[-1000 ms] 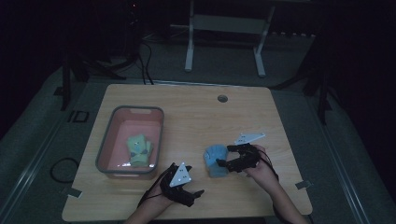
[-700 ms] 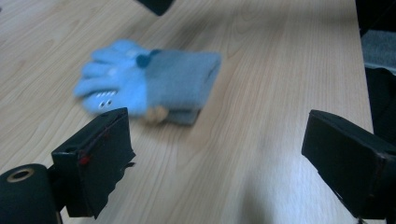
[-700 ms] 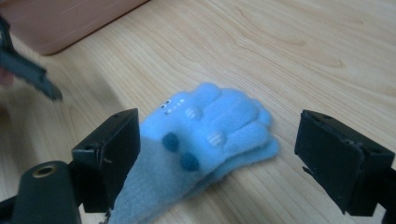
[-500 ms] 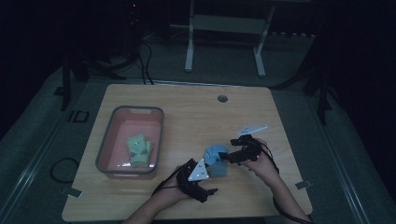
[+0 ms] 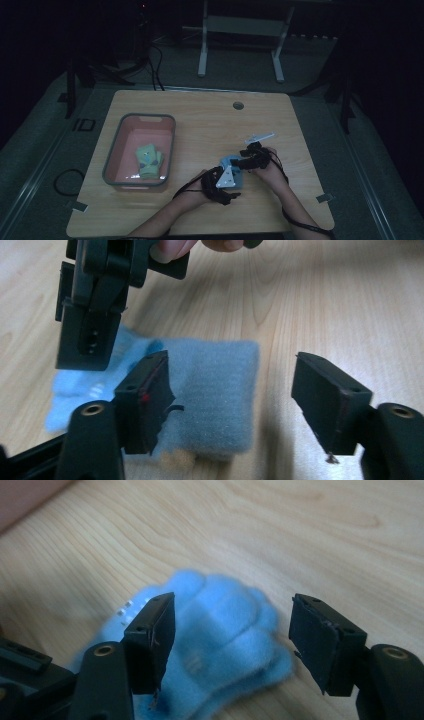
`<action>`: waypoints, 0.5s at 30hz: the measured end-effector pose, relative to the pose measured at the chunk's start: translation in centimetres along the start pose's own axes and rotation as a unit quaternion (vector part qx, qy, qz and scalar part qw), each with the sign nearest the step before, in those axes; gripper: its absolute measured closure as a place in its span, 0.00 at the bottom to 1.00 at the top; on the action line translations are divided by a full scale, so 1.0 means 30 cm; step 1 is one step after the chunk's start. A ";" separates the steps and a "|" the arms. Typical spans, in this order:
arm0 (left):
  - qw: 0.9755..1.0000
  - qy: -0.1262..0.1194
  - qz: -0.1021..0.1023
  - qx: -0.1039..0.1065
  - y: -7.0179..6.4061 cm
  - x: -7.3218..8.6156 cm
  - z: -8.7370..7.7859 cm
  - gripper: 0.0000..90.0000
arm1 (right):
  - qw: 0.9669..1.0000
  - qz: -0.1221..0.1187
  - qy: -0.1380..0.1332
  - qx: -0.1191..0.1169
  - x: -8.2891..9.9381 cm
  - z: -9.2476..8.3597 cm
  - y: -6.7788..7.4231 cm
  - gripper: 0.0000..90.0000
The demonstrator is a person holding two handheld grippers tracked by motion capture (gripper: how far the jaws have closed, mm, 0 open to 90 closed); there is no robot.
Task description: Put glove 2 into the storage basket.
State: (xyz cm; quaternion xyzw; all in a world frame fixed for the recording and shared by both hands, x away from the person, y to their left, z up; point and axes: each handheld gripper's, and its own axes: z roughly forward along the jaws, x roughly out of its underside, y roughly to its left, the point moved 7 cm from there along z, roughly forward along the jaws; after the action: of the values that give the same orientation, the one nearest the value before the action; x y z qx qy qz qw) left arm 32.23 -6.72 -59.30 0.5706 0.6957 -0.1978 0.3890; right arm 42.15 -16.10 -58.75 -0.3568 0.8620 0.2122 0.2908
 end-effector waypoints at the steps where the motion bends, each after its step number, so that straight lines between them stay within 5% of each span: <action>1: 1.000 0.003 0.004 0.000 0.001 0.004 0.005 0.38 | 1.000 -0.002 0.003 0.001 0.006 0.007 -0.001 0.39; 9: 1.000 0.018 0.022 -0.005 0.008 0.025 0.024 0.47 | 1.000 -0.016 0.015 0.021 0.039 0.027 -0.001 0.38; 12: 0.999 0.028 0.031 -0.010 0.008 0.032 0.033 0.48 | 0.999 -0.032 0.016 0.013 0.042 0.026 0.013 0.53; 15: 0.999 0.032 0.017 -0.018 0.014 0.031 0.039 0.53 | 0.999 -0.036 0.017 0.001 0.044 0.024 0.022 0.65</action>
State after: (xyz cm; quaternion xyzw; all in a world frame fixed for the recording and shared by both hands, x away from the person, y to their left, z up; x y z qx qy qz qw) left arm 32.96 -6.85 -60.66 0.5811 0.7016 -0.1602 0.3800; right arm 41.15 -15.89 -60.05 -0.3907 0.8538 0.1946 0.2836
